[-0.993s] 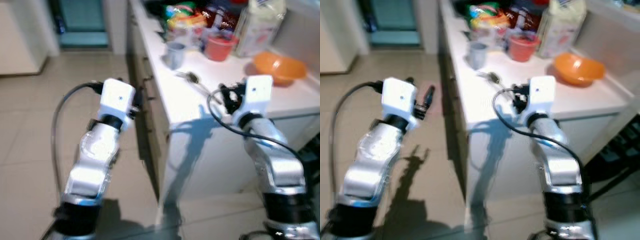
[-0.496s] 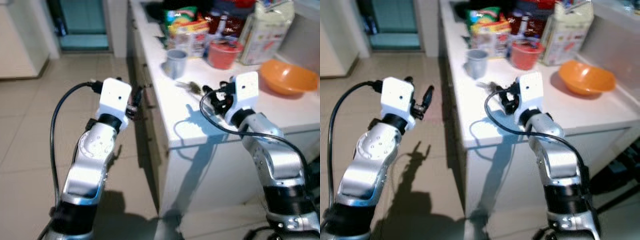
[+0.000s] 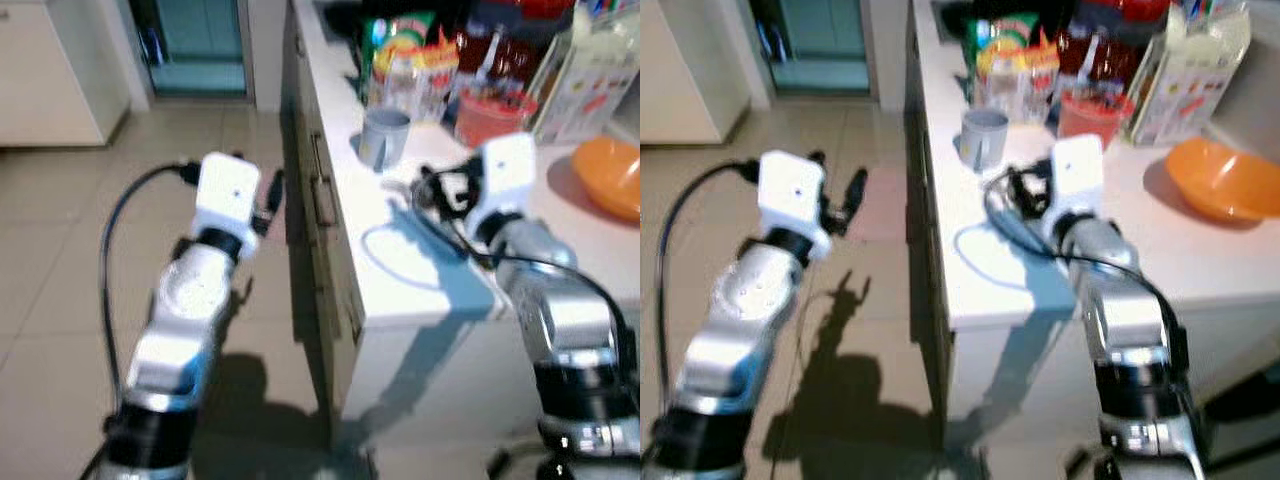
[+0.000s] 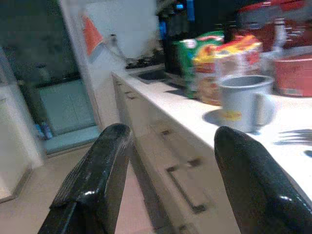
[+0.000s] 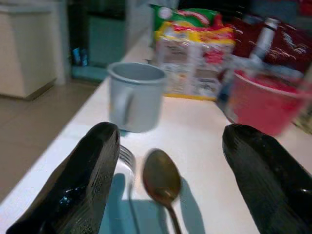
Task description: Setting the table
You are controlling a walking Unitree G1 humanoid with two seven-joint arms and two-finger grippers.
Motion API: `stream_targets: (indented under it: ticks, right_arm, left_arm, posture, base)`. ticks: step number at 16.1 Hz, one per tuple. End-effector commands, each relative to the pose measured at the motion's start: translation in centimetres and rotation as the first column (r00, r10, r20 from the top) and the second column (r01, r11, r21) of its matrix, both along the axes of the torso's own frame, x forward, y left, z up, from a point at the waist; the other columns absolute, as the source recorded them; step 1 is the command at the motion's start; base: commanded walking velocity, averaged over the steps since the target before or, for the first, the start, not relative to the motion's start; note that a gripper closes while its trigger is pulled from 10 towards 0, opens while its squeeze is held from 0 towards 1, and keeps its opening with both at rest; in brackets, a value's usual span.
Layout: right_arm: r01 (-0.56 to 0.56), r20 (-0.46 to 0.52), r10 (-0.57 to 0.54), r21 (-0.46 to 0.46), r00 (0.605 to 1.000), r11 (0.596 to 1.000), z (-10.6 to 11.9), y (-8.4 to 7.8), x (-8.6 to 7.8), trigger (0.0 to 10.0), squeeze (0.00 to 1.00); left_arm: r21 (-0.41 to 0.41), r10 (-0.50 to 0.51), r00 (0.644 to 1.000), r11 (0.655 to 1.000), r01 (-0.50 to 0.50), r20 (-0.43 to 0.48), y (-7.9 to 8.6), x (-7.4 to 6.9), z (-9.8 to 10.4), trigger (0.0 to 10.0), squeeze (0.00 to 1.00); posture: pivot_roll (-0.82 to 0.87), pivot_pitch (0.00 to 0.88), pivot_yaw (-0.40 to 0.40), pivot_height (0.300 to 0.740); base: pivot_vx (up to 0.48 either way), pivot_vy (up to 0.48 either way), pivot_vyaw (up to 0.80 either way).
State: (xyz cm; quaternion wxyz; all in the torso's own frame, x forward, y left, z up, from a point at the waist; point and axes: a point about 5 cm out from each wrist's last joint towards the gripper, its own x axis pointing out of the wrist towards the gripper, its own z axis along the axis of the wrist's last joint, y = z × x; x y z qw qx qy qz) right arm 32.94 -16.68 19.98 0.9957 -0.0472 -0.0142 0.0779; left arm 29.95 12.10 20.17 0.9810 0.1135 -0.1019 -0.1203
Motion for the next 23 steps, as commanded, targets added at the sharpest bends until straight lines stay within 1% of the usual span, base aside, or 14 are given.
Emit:
stream_targets:
  ticks: [1, 3, 5, 9, 12, 14, 15, 16, 17, 18, 20, 21, 22, 23]
  right_arm:
    - [0.009, 0.063, -0.011, 0.027, 0.998, 1.000, 1.0, 0.0, -0.4, 10.0, 0.00]
    - [0.024, 0.069, -0.025, 0.014, 0.997, 1.000, 0.8, 0.1, -0.8, 10.0, 0.00]
    - [0.047, 0.063, -0.048, 0.013, 0.997, 0.999, 0.7, -0.1, -0.9, 10.0, 0.00]
    - [0.111, 0.046, -0.110, -0.024, 0.993, 0.994, 0.5, -1.4, -0.9, 10.0, 0.00]
    - [0.128, 0.043, -0.126, -0.043, 0.991, 0.991, 0.5, -1.8, -0.9, 10.0, 0.00]
    - [0.147, 0.039, -0.145, -0.048, 0.989, 0.988, 0.5, -2.2, -0.8, 10.0, 0.00]
    - [0.171, 0.035, -0.169, -0.049, 0.985, 0.984, 0.5, -2.7, -0.7, 10.0, 0.00]
    - [0.178, 0.035, -0.176, -0.050, 0.984, 0.983, 0.5, -2.8, -0.7, 10.0, 0.00]
    - [0.204, 0.035, -0.202, -0.041, 0.979, 0.978, 0.6, -3.2, -0.6, 10.0, 0.00]
    - [0.228, 0.028, -0.227, -0.011, 0.973, 0.974, 0.6, -3.6, -0.6, 10.0, 0.00]
    - [0.243, 0.013, -0.243, -0.001, 0.970, 0.970, 0.5, -4.0, -0.5, 10.0, 0.00]
    - [0.255, 0.008, -0.255, 0.015, 0.967, 0.967, 0.6, -4.2, -0.5, 10.0, 0.00]
    - [0.262, 0.009, -0.262, 0.029, 0.965, 0.965, 0.8, -4.3, -0.4, 10.0, 0.00]
    - [0.272, 0.011, -0.272, 0.038, 0.962, 0.962, 1.0, -4.5, -0.3, 10.0, 0.00]
  left_arm:
    - [0.014, 0.000, 1.000, 1.000, -0.001, 0.014, -0.1, 0.0, 0.3, 10.0, 0.00]
    - [0.033, 0.011, 1.000, 0.999, -0.011, 0.019, -0.1, 0.1, 0.3, 10.0, 0.00]
    - [0.033, 0.012, 1.000, 0.999, -0.013, 0.020, -0.2, 0.2, 0.3, 10.0, 0.00]
    - [0.037, 0.010, 1.000, 0.999, -0.011, 0.021, -0.4, 0.3, 0.3, 10.0, 0.00]
    - [0.039, 0.011, 1.000, 0.999, -0.012, 0.025, -0.5, 0.3, 0.4, 10.0, 0.00]
    - [0.040, 0.009, 1.000, 0.999, -0.010, 0.026, -0.7, 0.4, 0.4, 10.0, 0.00]
    - [0.041, 0.007, 1.000, 0.999, -0.008, 0.027, -0.8, 0.4, 0.4, 10.0, 0.00]
    - [0.041, 0.007, 1.000, 0.999, -0.008, 0.028, -0.8, 0.4, 0.4, 10.0, 0.00]
    - [0.042, 0.006, 1.000, 0.999, -0.007, 0.029, -0.8, 0.4, 0.4, 10.0, 0.00]
    - [0.042, 0.005, 1.000, 0.999, -0.006, 0.029, -0.8, 0.4, 0.4, 10.0, 0.00]
    - [0.038, -0.004, 1.000, 0.999, 0.003, 0.022, -0.9, 0.4, 0.3, 10.0, 0.00]
    - [-0.016, -0.019, 1.000, 1.000, 0.019, -0.017, -1.0, 0.5, 0.1, 10.0, 0.00]
    - [-0.031, -0.014, 0.999, 0.999, 0.012, -0.036, -0.9, 0.7, -0.1, 10.0, 0.00]
    - [-0.025, -0.010, 0.999, 1.000, 0.009, -0.034, -0.9, 0.7, 0.0, 10.0, 0.00]
  posture:
    - [0.02, 0.000, -0.033, 0.740]
    - [0.01, 0.000, -0.031, 0.740]
    - [0.01, 0.000, -0.030, 0.740]
    - [0.00, 0.000, -0.029, 0.740]
    - [0.00, 0.000, -0.031, 0.740]
    - [0.00, 0.000, -0.031, 0.740]
    - [0.00, 0.000, -0.032, 0.740]
    - [0.00, 0.000, -0.032, 0.740]
    - [0.00, 0.000, -0.032, 0.740]
    - [0.00, 0.000, -0.032, 0.740]
    - [0.00, 0.000, -0.031, 0.740]
    - [0.00, 0.000, -0.031, 0.740]
    - [-0.01, 0.000, -0.029, 0.740]
    - [-0.01, 0.000, -0.029, 0.740]
  base:
    - [0.000, 0.000, 0.00]
    - [0.000, -0.375, 0.00]
    - [0.000, -0.414, 0.00]
    - [0.000, -0.417, 0.10]
    - [0.000, -0.417, 0.00]
    - [0.000, -0.418, 0.80]
    - [0.000, -0.416, 0.80]
    - [0.000, -0.416, 0.80]
    - [0.000, -0.416, 0.00]
    - [0.000, -0.416, 0.00]
    - [0.000, -0.381, 0.00]
    - [0.000, 0.409, 0.00]
    - [0.000, 0.480, 0.00]
    - [0.000, 0.480, 0.00]
